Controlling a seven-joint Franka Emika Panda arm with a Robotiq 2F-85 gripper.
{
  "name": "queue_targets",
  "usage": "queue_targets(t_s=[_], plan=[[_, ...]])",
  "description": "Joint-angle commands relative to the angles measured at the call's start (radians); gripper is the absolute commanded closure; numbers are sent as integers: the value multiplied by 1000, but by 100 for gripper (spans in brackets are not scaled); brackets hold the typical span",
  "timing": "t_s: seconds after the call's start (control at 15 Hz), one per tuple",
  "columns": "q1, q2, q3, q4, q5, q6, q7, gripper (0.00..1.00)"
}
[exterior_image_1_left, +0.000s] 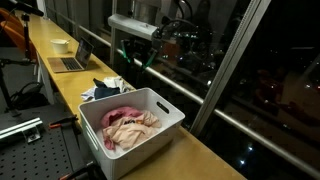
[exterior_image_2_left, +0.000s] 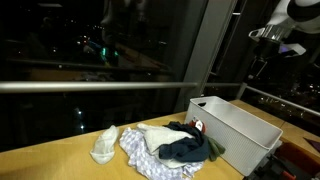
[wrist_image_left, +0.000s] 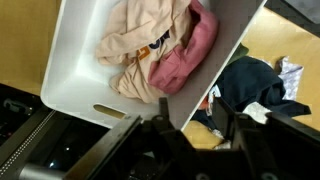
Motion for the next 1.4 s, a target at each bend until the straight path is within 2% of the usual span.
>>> queue_targets(t_s=[0.0,0.13,0.2,0.53,0.87,1.33], plan=[[-11,-19,15,-32,4,29,-1,19],[-7,-21,19,-44,10,39,-3,5],[-3,-16,25,-43,9,42,1,1],[37,28,86,-24,-10,79,33,0],[105,121,171,45,-79,78,117,0],[212,351,242,209,-343,45,229,0]])
